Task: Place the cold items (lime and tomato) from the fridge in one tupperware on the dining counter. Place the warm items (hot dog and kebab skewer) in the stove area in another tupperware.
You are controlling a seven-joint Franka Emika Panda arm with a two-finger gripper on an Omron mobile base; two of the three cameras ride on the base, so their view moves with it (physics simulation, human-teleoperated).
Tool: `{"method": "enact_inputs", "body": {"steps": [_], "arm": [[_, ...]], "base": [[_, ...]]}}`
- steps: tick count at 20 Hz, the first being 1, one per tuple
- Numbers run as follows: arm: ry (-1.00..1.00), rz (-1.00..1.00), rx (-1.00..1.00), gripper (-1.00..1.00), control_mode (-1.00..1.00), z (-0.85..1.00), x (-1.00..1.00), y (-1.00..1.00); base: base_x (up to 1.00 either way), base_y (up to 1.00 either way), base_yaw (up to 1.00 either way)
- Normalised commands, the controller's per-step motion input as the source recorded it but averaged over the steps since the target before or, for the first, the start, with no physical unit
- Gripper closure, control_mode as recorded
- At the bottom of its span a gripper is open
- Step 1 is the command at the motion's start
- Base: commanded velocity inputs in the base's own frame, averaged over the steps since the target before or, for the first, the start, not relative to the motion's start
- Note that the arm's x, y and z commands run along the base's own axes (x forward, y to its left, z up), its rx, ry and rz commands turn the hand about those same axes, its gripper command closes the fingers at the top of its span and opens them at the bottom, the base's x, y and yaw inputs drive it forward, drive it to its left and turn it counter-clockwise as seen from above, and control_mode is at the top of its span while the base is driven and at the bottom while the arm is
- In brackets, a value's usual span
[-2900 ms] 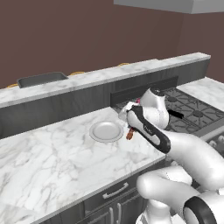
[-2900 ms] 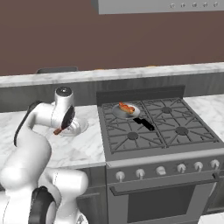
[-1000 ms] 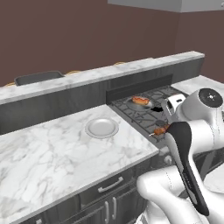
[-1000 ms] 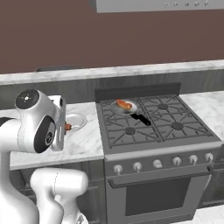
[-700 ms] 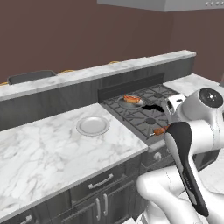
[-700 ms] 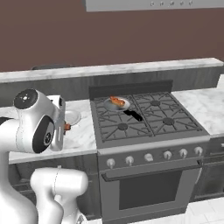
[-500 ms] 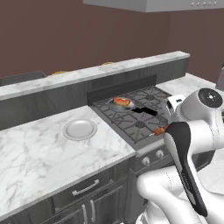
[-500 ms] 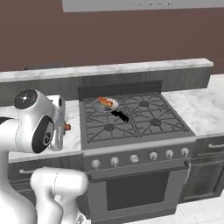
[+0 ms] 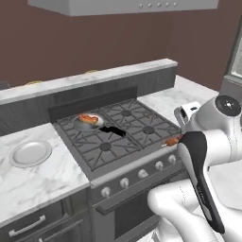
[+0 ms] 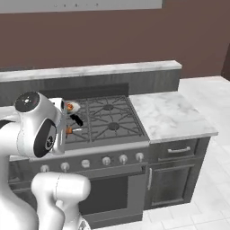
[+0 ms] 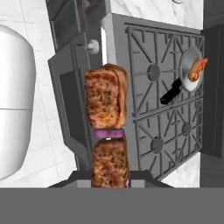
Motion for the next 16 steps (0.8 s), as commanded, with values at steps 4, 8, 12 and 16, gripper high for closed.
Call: {"method": "enact_inputs", "body": {"steps": [4, 8, 12, 16], "arm": [[0.0, 0.0, 0.0, 1.0, 1.0, 0.0, 0.0, 0.0], [0.0, 0.0, 0.0, 1.0, 1.0, 0.0, 0.0, 0.0], [0.0, 0.0, 0.0, 1.0, 1.0, 0.0, 0.0, 0.0], [0.0, 0.0, 0.0, 1.0, 1.0, 0.0, 0.0, 0.0]], "base": [[0.0, -1.0, 0.0], [0.0, -1.0, 0.02], [0.0, -0.97, 0.04], [0.0, -0.93, 0.07]]}}
